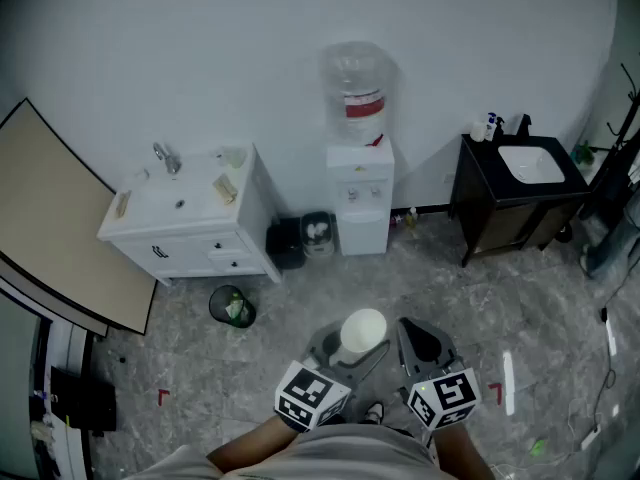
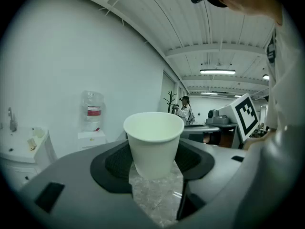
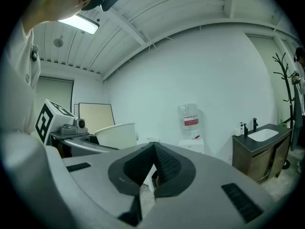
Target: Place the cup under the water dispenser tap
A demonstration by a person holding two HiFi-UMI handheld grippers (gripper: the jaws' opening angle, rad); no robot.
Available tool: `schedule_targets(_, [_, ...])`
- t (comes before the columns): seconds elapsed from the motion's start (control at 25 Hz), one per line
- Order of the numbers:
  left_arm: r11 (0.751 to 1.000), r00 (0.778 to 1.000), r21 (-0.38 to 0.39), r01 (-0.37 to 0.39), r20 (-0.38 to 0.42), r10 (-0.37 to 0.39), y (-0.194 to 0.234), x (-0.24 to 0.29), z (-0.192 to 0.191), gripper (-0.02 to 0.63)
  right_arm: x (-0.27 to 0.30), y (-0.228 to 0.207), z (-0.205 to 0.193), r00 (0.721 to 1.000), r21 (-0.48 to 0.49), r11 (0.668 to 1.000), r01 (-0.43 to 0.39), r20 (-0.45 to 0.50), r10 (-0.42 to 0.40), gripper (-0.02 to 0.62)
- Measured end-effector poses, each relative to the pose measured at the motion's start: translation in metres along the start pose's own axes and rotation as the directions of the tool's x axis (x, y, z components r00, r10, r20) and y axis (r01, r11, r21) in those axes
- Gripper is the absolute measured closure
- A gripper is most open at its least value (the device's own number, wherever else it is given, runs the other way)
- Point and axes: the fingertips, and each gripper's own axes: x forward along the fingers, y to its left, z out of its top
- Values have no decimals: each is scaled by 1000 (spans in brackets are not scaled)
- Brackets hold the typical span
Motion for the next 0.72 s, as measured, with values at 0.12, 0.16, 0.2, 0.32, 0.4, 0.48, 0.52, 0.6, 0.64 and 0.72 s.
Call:
schedule_targets(0.12, [1000, 1000, 3, -1, 3, 1, -2, 0, -2, 341, -3, -1, -3, 1000, 7, 1000, 11, 2, -12, 580])
schedule_targets(0.16, [1000, 1000, 4, -2, 3, 2, -4, 1, -2, 341, -4, -1, -4, 1000, 7, 1000, 12, 2, -12, 580])
schedule_targets(0.2, [1000, 1000, 4, -3, 3, 3, -6, 2, -3, 341, -5, -2, -5, 1000, 6, 1000, 10, 1, -10, 580])
schedule_targets(0.32, [1000, 1000, 8, -10, 1, 10, -9, 5, -4, 341, -8, -2, -5, 1000, 18, 1000, -17, 4, 17, 580])
schedule_targets(0.4, [1000, 1000, 11, -16, -2, 16, -10, 5, -5, 341, -9, 0, -3, 999, 34, 999, -40, 18, 39, 580])
schedule_targets(0.48, [1000, 1000, 13, -23, -1, 23, -10, 5, -5, 341, -10, 1, 0, 998, 38, 998, -54, 33, 53, 579])
schedule_targets(0.52, [1000, 1000, 15, -26, 0, 26, -10, 6, -5, 341, -11, 1, 0, 998, 38, 998, -58, 38, 56, 578])
schedule_targets(0.6, [999, 999, 19, -34, 0, 34, -11, 7, -5, 341, -13, 0, 2, 997, 35, 997, -66, 44, 65, 579])
schedule_targets(0.64, [999, 999, 22, -38, -1, 38, -11, 9, -5, 341, -14, -2, 2, 997, 34, 997, -70, 47, 68, 578])
schedule_targets(0.72, [998, 999, 27, -48, -1, 49, -11, 11, -5, 341, -16, -6, 2, 996, 37, 997, -72, 53, 70, 579])
